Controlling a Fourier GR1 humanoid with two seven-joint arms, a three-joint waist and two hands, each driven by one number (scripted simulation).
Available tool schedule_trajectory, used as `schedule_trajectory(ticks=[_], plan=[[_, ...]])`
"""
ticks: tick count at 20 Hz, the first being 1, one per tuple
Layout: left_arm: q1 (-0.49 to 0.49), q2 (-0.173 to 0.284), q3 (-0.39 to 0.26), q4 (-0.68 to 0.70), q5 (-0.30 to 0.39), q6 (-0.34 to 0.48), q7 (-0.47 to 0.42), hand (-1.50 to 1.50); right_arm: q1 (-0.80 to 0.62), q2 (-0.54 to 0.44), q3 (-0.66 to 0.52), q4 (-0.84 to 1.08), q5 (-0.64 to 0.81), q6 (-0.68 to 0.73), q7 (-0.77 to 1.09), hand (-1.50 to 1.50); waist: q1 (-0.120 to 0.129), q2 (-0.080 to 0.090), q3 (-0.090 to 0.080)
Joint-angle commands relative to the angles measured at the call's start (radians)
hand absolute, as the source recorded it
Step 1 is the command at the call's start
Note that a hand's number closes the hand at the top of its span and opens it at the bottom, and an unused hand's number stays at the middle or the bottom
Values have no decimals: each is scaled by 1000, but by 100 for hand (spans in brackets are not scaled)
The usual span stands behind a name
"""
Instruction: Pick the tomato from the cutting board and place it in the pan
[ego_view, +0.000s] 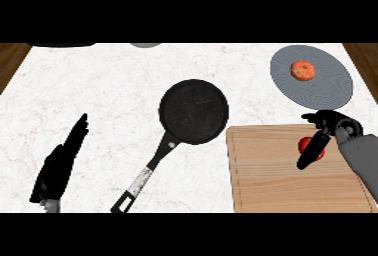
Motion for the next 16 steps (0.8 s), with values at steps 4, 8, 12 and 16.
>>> schedule_trajectory(ticks=[4, 8, 12, 16], plan=[[66, 24, 45, -59, 25, -73, -9, 0, -30, 68, -48, 69, 75, 22, 58, -150, 4, -1, 0], [71, -10, 60, -53, -9, -64, -12, 0, 26, 67, -88, 96, 163, 23, -75, -150, 1, 0, 0], [70, -30, 65, -12, -40, -58, -67, 0, 39, 111, -128, 108, 197, -31, -132, 150, 1, 0, 0], [16, -26, 67, -11, -27, -85, -12, 0, 61, 153, -147, 141, 187, -51, -166, 150, 3, 2, 1]])
